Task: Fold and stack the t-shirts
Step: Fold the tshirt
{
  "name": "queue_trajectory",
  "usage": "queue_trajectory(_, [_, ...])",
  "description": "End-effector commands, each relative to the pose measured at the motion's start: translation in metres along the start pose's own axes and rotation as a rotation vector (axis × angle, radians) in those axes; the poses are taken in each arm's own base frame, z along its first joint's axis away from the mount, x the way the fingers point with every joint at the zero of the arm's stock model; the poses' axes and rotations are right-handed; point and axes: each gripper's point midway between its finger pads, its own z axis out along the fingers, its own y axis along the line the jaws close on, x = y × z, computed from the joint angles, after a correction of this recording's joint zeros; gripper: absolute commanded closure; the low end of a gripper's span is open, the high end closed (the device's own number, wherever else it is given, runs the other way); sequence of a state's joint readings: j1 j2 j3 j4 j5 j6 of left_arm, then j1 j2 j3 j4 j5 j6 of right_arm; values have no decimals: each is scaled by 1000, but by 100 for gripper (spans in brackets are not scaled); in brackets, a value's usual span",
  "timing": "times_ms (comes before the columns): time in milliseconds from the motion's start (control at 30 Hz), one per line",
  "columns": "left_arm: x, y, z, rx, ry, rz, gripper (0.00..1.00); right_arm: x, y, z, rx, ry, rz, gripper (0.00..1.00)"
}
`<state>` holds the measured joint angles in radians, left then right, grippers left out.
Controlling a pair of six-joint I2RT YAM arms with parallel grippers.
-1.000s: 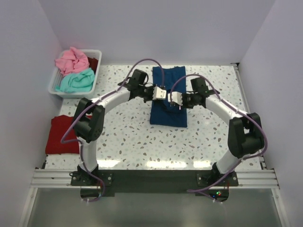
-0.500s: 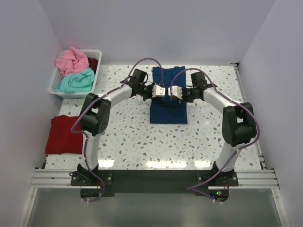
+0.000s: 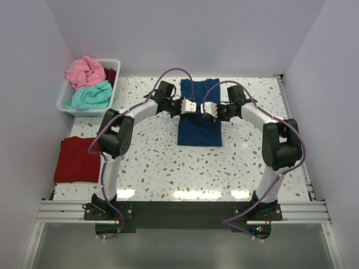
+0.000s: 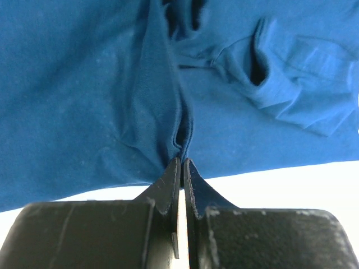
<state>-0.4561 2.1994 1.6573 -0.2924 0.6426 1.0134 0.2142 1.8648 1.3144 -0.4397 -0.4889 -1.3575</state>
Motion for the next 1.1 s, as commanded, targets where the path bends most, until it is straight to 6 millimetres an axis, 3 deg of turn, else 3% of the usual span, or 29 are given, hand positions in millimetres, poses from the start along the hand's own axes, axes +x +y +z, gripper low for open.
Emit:
queue_trajectory(0, [-3,30,-5,-78,-24,47,100,0,-22,-1,45,-14,-38,100])
queue_trajectory(567, [1,39,7,-90,-41,57,100,15,-27,1,55,5,-19,100])
queue_trajectory(700, [10,40,12,-96,-19,58,100,23,-28,8,50,21,-14,100])
queue_trajectory(800, [16,45,12,-114,-1,40,89,31,-27,11,43,53,-25,100])
queue_trajectory(833, [16,46,12,-123,6,28,76,32,-27,11,40,62,-31,95])
queue_trajectory(900, [15,54,6,-150,2,-11,63,34,-32,9,57,79,-12,69])
queue_trajectory(967, [16,63,-6,-184,-5,-73,56,31,-42,1,85,88,2,66])
queue_trajectory(1033, [3,78,-29,-236,-35,-108,49,26,-53,-10,125,90,43,56])
queue_trajectory(1067, [7,82,-42,-262,-50,-183,47,20,-60,-22,156,86,56,54])
